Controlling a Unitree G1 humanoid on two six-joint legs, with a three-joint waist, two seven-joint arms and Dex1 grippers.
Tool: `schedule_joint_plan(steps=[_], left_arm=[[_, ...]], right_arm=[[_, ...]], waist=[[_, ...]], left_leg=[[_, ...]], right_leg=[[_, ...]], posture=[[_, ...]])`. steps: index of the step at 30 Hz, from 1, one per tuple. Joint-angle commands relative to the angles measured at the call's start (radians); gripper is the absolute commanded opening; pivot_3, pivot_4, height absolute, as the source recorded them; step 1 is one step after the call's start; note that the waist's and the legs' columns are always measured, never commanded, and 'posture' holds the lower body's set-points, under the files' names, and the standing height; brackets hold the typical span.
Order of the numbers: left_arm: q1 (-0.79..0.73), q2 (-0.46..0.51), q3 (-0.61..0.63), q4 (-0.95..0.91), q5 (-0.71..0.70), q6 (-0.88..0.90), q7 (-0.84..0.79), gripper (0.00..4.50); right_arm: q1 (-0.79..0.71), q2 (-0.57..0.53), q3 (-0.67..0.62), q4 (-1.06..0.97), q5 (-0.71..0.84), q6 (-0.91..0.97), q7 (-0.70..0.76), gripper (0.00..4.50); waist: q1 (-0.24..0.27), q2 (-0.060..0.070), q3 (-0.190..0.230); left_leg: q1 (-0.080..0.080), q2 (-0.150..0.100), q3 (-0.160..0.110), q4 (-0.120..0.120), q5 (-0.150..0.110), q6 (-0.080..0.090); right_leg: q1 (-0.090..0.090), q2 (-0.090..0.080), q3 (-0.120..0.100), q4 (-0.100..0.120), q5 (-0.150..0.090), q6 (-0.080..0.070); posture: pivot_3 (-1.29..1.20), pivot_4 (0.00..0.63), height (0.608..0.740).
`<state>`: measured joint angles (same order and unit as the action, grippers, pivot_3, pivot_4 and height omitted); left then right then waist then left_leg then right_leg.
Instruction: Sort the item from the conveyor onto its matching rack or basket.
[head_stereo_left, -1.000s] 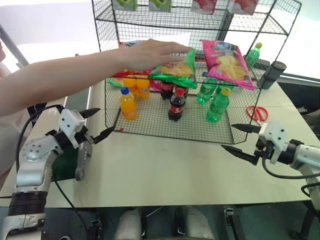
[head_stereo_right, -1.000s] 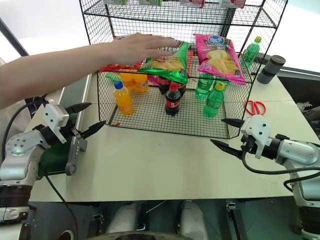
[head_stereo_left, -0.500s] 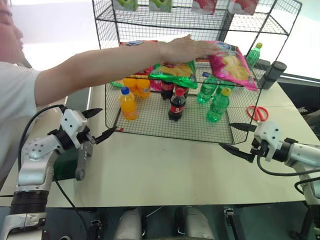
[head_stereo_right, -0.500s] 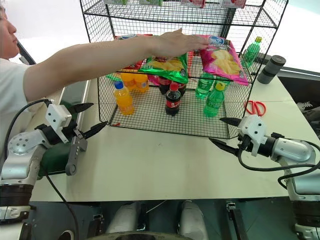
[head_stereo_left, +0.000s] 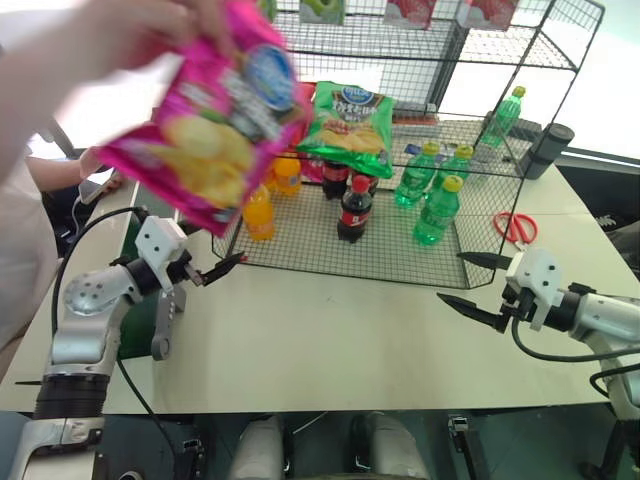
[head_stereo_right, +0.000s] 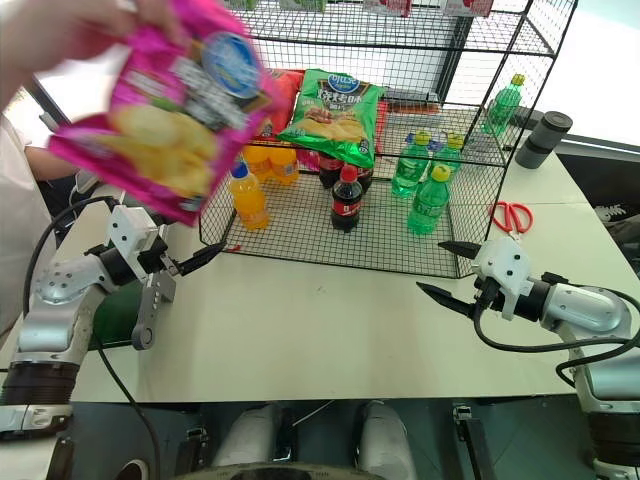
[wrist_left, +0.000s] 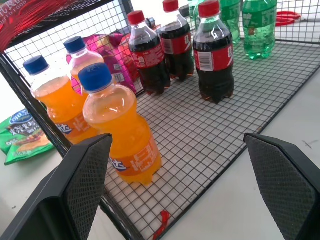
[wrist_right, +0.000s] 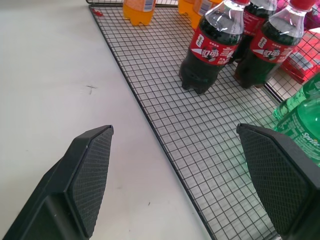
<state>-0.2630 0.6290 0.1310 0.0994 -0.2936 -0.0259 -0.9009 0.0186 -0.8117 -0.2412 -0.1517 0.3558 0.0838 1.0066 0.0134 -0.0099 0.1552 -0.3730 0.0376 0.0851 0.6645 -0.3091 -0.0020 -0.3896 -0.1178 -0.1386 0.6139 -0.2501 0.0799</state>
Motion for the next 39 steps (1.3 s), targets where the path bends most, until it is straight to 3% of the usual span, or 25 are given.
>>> schedule_joint_plan(steps=[1,39], left_arm=[[-0.017,0.010,0.003,-0.005,0.001,0.021,0.007,4.50],[0.092,0.036,0.045,-0.100,-0.005,0.001,0.017,4.50]], right_arm=[[0.009,-0.010,-0.028,-0.049,0.010,0.007,-0.011,4.12],[-0.076,-0.008,0.036,-0.035,0.003,0.048,0.020,4.12]], waist=[[0.000,0.000,0.000],[-0.001,0.000,0.000]], left_leg=[[0.000,0.000,0.000,0.000,0.000,-0.001],[0.000,0.000,0.000,0.000,0.000,0.000]], right_leg=[[0.000,0.000,0.000,0.000,0.000,0.000],[0.000,0.000,0.000,0.000,0.000,0.000]], posture=[[0.00,0.150,0.740],[0.00,0.150,0.740]])
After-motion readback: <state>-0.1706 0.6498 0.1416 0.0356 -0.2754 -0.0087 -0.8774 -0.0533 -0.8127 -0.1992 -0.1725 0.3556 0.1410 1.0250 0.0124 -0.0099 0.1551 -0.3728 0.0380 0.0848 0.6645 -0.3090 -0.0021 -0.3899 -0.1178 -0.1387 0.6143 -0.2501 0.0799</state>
